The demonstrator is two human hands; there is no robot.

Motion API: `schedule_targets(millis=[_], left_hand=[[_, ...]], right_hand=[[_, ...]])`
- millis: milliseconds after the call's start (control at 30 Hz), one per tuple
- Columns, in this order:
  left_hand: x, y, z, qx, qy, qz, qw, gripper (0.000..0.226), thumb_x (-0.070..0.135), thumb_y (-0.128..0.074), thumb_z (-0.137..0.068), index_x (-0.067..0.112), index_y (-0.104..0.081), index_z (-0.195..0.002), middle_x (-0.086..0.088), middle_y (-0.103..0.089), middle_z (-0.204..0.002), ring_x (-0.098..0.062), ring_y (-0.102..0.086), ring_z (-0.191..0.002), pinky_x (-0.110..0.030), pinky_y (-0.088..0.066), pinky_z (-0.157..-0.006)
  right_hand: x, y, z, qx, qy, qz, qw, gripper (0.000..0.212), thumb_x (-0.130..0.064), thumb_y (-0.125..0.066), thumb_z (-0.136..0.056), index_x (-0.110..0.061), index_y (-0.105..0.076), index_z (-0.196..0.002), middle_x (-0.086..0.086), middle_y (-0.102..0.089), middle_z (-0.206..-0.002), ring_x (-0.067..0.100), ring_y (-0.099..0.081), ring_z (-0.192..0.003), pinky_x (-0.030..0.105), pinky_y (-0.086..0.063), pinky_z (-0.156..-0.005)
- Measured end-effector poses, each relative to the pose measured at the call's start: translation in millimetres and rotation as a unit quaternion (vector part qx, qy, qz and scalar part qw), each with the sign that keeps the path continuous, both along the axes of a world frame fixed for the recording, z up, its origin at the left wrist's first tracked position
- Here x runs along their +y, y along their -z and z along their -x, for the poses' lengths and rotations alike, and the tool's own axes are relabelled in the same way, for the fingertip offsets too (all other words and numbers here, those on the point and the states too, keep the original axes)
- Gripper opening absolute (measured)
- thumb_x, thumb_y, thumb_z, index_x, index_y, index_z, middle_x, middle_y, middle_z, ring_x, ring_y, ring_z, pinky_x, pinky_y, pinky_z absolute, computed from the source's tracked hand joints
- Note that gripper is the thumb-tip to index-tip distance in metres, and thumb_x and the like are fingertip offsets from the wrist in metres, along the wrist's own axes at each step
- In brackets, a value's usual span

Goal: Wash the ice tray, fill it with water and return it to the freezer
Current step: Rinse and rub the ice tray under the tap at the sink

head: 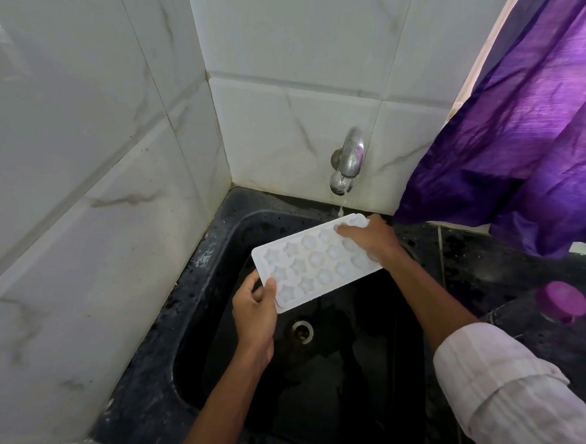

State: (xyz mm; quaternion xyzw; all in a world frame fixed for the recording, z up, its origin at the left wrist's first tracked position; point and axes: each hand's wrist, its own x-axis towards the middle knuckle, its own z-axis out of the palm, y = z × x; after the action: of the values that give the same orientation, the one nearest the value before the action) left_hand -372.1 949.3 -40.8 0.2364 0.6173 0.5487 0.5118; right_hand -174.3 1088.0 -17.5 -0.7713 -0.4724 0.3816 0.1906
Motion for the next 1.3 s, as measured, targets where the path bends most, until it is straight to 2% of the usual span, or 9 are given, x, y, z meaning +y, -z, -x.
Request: schedule_targets(millis=[133,300,467,700,833,933,1067,1200,1300], left_hand=[[-4,-3,-1,-0.007,-0.001,-0.003,1.000,0.022,0.011,-0.056,-0.101,0.024,-0.063,-0.117,-0.001,-0.078,-0.098,-0.018,-0.075,-0.093,-0.048,-0.059,-0.088],[-5,-5,1,-0.016,-0.009,-0.001,1.000,0.022,0.011,-0.057,-0.100,0.031,-0.064,-0.107,-0.001,-0.078,-0.096,-0.019,-0.075,-0.093,-0.049,-0.059,-0.089],[-8,-7,5,-0.019,-0.011,-0.002,1.000,0.022,0.010,-0.057,-0.100,0.030,-0.064,-0.104,-0.001,-0.078,-0.094,-0.020,-0.075,-0.092,-0.049,-0.059,-0.088],[-10,-6,5,-0.031,-0.016,0.004,0.999,0.021,0.009,-0.058,-0.100,0.029,-0.064,-0.105,-0.001,-0.078,-0.094,-0.021,-0.075,-0.093,-0.045,-0.059,-0.086],[-7,-7,13,-0.041,-0.036,0.005,0.998,0.019,0.006,-0.056,-0.100,0.018,-0.063,-0.114,-0.001,-0.077,-0.090,-0.016,-0.075,-0.084,-0.033,-0.060,-0.071],[-6,-7,19,-0.047,-0.050,0.010,0.998,0.020,0.006,-0.055,-0.100,0.017,-0.062,-0.116,0.001,-0.076,-0.088,-0.014,-0.074,-0.083,-0.028,-0.058,-0.064],[-7,-6,23,-0.045,-0.063,0.022,0.997,0.019,0.007,-0.056,-0.100,0.015,-0.063,-0.116,-0.002,-0.075,-0.093,-0.021,-0.074,-0.090,-0.037,-0.060,-0.074],[-8,-3,25,-0.040,-0.068,0.037,0.996,0.019,0.009,-0.055,-0.101,0.015,-0.065,-0.116,-0.004,-0.074,-0.098,-0.022,-0.073,-0.093,-0.043,-0.061,-0.081],[-8,-3,24,-0.042,-0.067,0.044,0.996,0.017,0.010,-0.055,-0.101,0.022,-0.065,-0.108,-0.005,-0.074,-0.098,-0.023,-0.073,-0.092,-0.045,-0.060,-0.082]], right_hand=[[-2,-1,4,-0.021,-0.003,0.001,1.000,0.082,-0.061,-0.071,-0.067,-0.012,-0.053,-0.131,0.005,-0.060,-0.127,0.026,-0.061,-0.110,0.040,-0.052,-0.089],[-2,-1,9,-0.075,-0.014,-0.008,0.997,0.088,-0.069,-0.066,-0.070,-0.015,-0.048,-0.138,0.005,-0.057,-0.134,0.027,-0.057,-0.119,0.042,-0.048,-0.096],[0,0,7,-0.007,-0.022,0.007,1.000,0.077,-0.052,-0.070,-0.081,-0.008,-0.046,-0.139,0.006,-0.054,-0.133,0.018,-0.053,-0.098,0.029,-0.043,-0.067],[-2,4,8,-0.025,-0.016,-0.003,1.000,0.081,-0.062,-0.070,-0.072,-0.012,-0.052,-0.133,0.006,-0.059,-0.129,0.025,-0.060,-0.111,0.042,-0.053,-0.094],[-6,-1,10,0.066,-0.019,-0.008,0.998,0.068,-0.059,-0.074,-0.073,-0.014,-0.059,-0.122,-0.001,-0.065,-0.114,0.016,-0.064,-0.098,0.033,-0.056,-0.078],[-17,-4,8,0.089,-0.031,-0.091,0.991,0.064,-0.052,-0.074,-0.079,-0.022,-0.054,-0.132,-0.001,-0.060,-0.128,0.016,-0.061,-0.107,0.022,-0.051,-0.068],[-44,4,0,-0.007,-0.170,-0.203,0.964,0.054,-0.056,-0.068,-0.084,-0.041,-0.047,-0.132,-0.004,-0.041,-0.145,0.014,-0.048,-0.127,0.032,-0.043,-0.102],[-65,11,-4,-0.081,-0.286,-0.148,0.943,0.051,-0.067,-0.059,-0.083,-0.049,-0.046,-0.129,-0.007,-0.018,-0.159,0.022,-0.026,-0.143,0.039,-0.032,-0.109],[-72,14,-3,-0.147,-0.316,-0.119,0.930,0.068,-0.080,-0.052,-0.075,-0.051,-0.043,-0.136,-0.004,-0.004,-0.163,0.030,-0.006,-0.148,0.050,-0.025,-0.115]])
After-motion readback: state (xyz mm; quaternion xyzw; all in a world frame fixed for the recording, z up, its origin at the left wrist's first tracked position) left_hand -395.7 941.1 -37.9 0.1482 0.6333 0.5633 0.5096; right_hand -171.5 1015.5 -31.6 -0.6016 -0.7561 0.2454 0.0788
